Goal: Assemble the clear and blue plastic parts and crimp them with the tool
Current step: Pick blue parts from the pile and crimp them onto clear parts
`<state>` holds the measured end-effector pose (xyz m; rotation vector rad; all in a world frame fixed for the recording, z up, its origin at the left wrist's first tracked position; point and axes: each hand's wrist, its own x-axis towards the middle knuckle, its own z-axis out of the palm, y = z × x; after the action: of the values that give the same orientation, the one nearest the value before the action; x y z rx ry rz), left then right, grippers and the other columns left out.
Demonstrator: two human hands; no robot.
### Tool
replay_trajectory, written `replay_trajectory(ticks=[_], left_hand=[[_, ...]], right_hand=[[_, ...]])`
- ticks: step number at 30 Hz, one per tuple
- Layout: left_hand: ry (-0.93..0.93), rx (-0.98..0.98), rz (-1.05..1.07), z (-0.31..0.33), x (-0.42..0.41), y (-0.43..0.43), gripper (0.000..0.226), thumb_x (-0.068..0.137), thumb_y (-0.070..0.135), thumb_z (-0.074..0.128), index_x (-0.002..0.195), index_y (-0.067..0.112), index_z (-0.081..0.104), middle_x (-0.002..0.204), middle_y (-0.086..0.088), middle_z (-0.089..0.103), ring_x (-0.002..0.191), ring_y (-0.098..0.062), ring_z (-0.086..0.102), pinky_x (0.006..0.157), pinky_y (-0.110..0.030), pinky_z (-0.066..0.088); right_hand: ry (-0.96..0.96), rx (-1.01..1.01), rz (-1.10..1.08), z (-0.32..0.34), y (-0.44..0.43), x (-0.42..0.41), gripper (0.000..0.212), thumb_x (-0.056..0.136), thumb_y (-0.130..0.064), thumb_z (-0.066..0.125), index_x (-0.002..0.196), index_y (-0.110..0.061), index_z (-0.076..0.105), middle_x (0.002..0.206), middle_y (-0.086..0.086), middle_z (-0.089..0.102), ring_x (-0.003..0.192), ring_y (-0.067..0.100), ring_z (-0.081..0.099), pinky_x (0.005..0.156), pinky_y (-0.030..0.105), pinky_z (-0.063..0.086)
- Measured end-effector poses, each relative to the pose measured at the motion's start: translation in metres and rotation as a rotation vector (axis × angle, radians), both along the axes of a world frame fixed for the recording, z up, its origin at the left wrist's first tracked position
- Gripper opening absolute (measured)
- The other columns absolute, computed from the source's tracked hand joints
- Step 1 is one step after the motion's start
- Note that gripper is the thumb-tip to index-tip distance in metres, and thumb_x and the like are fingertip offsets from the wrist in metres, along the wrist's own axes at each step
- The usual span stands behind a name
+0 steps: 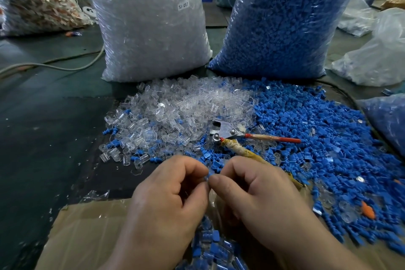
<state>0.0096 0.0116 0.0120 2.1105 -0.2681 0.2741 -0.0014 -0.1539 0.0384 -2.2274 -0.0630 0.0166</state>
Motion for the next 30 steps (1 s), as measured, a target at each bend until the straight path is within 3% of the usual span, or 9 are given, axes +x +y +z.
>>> replay_trajectory(ticks=[3,7,11,13,18,21,24,27,30], left_hand=[[-0.042,0.110,-0.005,0.001,-0.001,0.000,0.030,0.071,0.027,0.076,0.091,0.043,0.062,0.091,0.027,0.065,0.077,0.008,0.062,0.061,0.001,0.042],[0.020,0.010,-0.024,-0.005,0.000,0.000,0.031,0.071,0.027,0.076,0.091,0.047,0.064,0.081,0.024,0.068,0.066,0.005,0.064,0.056,-0.002,0.044],[0.215,-0.249,-0.021,-0.011,0.005,0.001,0.026,0.071,0.029,0.082,0.088,0.043,0.070,0.072,0.006,0.073,0.065,-0.019,0.069,0.065,-0.037,0.059],[0.271,-0.276,-0.017,-0.013,0.007,0.003,0.020,0.072,0.031,0.082,0.087,0.039,0.071,0.070,0.003,0.073,0.065,-0.021,0.070,0.065,-0.045,0.059],[0.364,-0.293,-0.032,-0.014,0.008,0.003,0.016,0.080,0.022,0.079,0.084,0.036,0.071,0.067,0.002,0.073,0.055,-0.007,0.066,0.052,-0.021,0.049],[0.426,-0.355,-0.055,-0.014,0.010,0.001,0.005,0.078,0.033,0.075,0.081,0.033,0.071,0.064,-0.003,0.072,0.051,-0.010,0.065,0.048,-0.019,0.048],[0.468,-0.426,-0.063,-0.012,0.010,0.002,0.017,0.066,0.032,0.080,0.081,0.032,0.073,0.065,-0.007,0.072,0.050,-0.015,0.065,0.049,-0.021,0.050],[0.376,-0.295,-0.044,-0.012,0.008,0.002,0.026,0.068,0.025,0.085,0.086,0.039,0.072,0.071,0.002,0.074,0.061,-0.013,0.069,0.058,-0.029,0.053],[0.222,-0.144,-0.025,-0.012,0.003,0.001,0.029,0.075,0.020,0.077,0.089,0.045,0.070,0.073,0.014,0.072,0.061,-0.002,0.066,0.059,-0.017,0.053]], right_hand=[[-0.075,-0.148,0.034,-0.004,0.000,0.000,0.030,0.078,-0.061,0.042,0.086,-0.035,0.054,0.082,-0.023,0.061,0.075,0.003,0.057,0.055,0.023,0.044],[-0.255,-0.339,0.096,-0.004,0.002,-0.005,0.029,0.083,-0.054,0.037,0.079,-0.027,0.047,0.078,-0.010,0.052,0.073,0.014,0.051,0.056,0.029,0.044],[-0.351,-0.356,0.134,-0.002,0.002,-0.004,0.027,0.092,-0.047,0.038,0.082,-0.025,0.050,0.078,-0.010,0.051,0.066,0.015,0.051,0.055,0.042,0.047],[-0.331,-0.367,0.166,-0.002,0.001,-0.003,0.029,0.093,-0.048,0.035,0.086,-0.025,0.051,0.081,-0.010,0.052,0.069,0.015,0.052,0.058,0.042,0.048],[-0.336,-0.377,0.198,-0.004,0.001,0.001,0.033,0.091,-0.048,0.032,0.088,-0.023,0.054,0.084,-0.009,0.054,0.072,0.015,0.053,0.062,0.040,0.048],[-0.382,-0.377,0.170,-0.005,0.003,0.000,0.029,0.093,-0.043,0.037,0.085,-0.022,0.055,0.081,-0.009,0.054,0.068,0.014,0.052,0.057,0.037,0.047],[-0.368,-0.342,0.171,-0.006,0.003,0.000,0.030,0.093,-0.045,0.035,0.087,-0.023,0.054,0.083,-0.010,0.053,0.070,0.014,0.053,0.059,0.038,0.048],[-0.369,-0.352,0.178,-0.006,0.003,0.000,0.031,0.093,-0.045,0.035,0.090,-0.022,0.056,0.086,-0.007,0.055,0.072,0.017,0.054,0.060,0.041,0.049],[-0.371,-0.386,0.173,-0.007,0.002,-0.001,0.034,0.094,-0.048,0.031,0.093,-0.023,0.055,0.089,-0.007,0.055,0.075,0.020,0.055,0.060,0.046,0.049]])
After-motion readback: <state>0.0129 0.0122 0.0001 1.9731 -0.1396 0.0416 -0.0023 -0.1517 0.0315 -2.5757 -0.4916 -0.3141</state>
